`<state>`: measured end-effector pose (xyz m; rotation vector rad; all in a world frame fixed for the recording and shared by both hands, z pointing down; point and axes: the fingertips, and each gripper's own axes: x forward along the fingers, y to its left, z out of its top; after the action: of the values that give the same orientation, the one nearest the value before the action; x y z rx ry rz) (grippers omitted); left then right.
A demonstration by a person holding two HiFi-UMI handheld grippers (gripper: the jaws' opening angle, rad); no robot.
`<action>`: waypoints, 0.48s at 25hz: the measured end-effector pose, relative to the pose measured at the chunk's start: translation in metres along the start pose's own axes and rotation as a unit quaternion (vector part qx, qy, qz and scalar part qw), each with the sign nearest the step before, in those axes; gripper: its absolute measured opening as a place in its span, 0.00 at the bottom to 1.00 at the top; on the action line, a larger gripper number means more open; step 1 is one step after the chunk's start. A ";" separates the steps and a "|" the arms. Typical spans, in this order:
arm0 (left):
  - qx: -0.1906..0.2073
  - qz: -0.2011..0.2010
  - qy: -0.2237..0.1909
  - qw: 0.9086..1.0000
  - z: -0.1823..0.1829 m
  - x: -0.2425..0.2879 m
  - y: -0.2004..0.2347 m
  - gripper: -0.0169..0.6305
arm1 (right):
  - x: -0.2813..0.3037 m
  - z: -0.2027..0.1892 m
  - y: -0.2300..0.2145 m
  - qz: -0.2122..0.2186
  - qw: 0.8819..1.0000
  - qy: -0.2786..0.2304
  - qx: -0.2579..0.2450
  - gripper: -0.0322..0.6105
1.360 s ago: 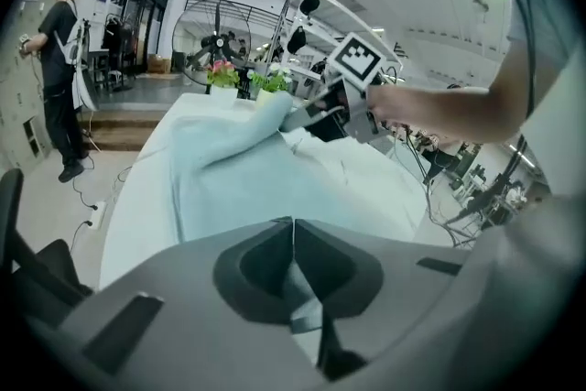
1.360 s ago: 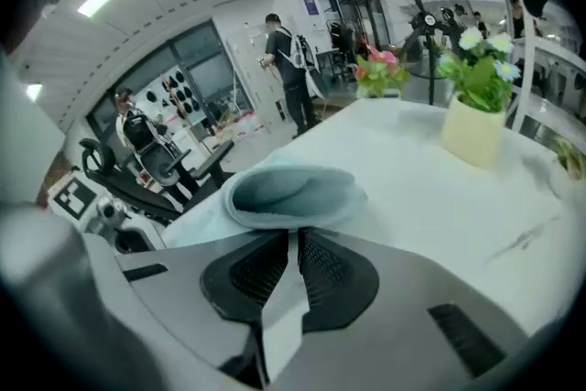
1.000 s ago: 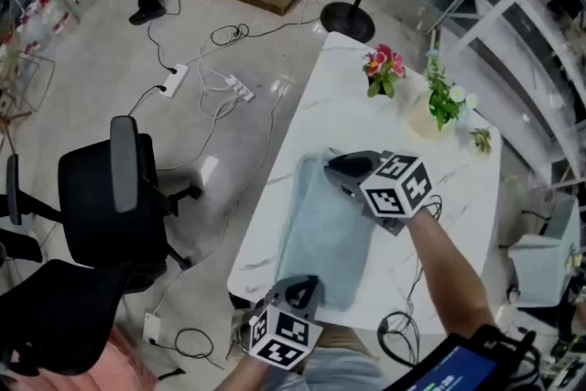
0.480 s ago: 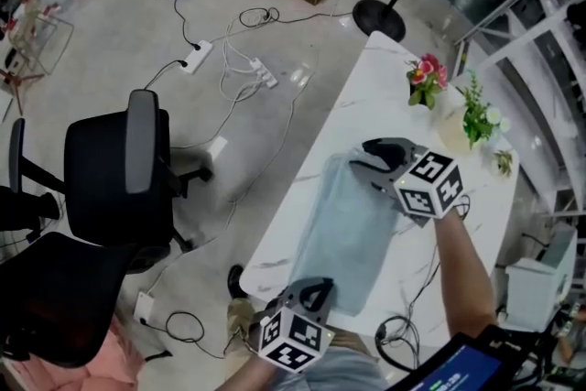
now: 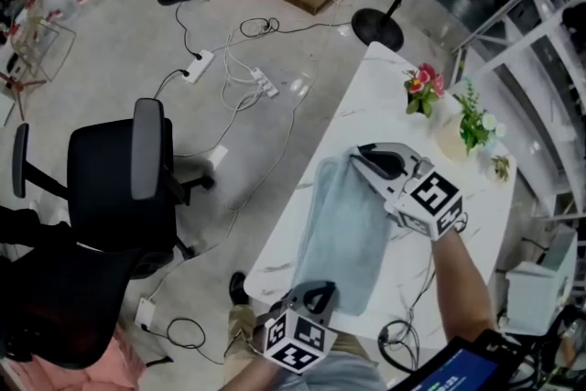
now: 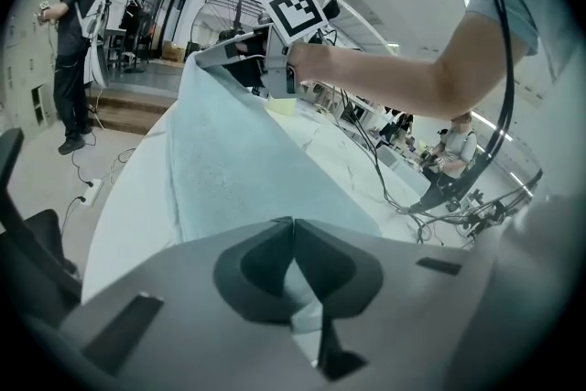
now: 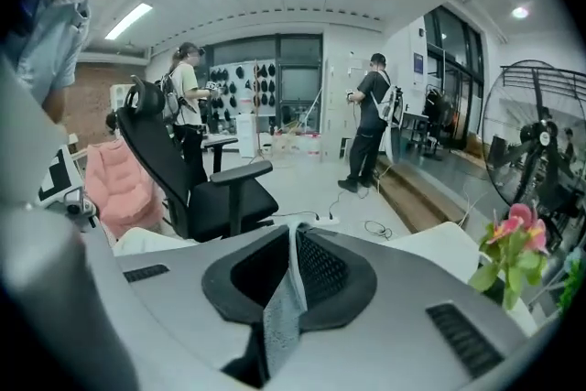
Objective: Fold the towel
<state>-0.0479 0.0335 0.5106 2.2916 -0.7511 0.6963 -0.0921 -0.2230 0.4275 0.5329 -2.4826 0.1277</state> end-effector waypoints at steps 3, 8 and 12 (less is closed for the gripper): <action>-0.004 0.001 -0.002 1.000 0.000 0.000 0.001 0.04 | 0.023 -0.001 0.004 0.011 1.000 0.011 -0.018 0.11; -0.016 0.014 -0.005 1.000 0.000 -0.002 0.003 0.04 | 0.070 -0.037 0.008 0.042 0.995 0.082 -0.036 0.11; -0.030 0.018 -0.007 0.999 0.000 -0.002 0.008 0.04 | 0.085 -0.050 0.008 0.057 0.989 0.120 -0.061 0.14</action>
<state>-0.0542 0.0292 0.5126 2.2357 -0.8105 0.6654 -0.1320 -0.2345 0.5173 0.3057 -2.2683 0.0796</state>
